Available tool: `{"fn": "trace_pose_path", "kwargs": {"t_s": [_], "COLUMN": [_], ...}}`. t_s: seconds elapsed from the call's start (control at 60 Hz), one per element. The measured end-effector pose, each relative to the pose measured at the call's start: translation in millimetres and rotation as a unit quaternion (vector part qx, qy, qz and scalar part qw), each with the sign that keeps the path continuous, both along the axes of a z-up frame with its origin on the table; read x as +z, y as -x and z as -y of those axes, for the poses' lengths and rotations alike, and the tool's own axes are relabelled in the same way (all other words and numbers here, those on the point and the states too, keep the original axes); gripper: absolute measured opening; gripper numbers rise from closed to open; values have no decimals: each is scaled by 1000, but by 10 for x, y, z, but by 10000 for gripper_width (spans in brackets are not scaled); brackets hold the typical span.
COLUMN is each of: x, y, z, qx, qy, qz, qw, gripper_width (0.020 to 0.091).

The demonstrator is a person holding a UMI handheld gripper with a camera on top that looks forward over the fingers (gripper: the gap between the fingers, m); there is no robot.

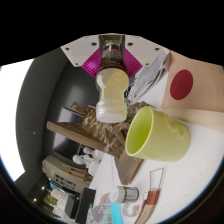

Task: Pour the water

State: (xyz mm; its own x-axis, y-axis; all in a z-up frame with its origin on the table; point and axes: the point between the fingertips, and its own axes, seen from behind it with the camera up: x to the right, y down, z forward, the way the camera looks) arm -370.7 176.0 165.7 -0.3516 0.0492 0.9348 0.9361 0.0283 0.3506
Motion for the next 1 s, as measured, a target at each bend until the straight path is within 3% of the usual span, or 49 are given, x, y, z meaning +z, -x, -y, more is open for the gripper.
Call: {"fn": "trace_pose_path", "kwargs": {"t_s": [0.217,0.35,0.483,0.733,0.967,1.0], "x": [170,248,251,-448,-1070,-1028], "y": [-178,-204,-104,-157,-260,-253], "z": [132,183,226,142,132,125], "qx": [-60,-88,-71,-107,-144,-127], "qy": [58,125,175,222,231,221], "qz": [-279,-513,-675,-757,-778,-784], "qw": [957,845,713,605,566,567], "gripper_width": [246,245,245,247,259,269]}}
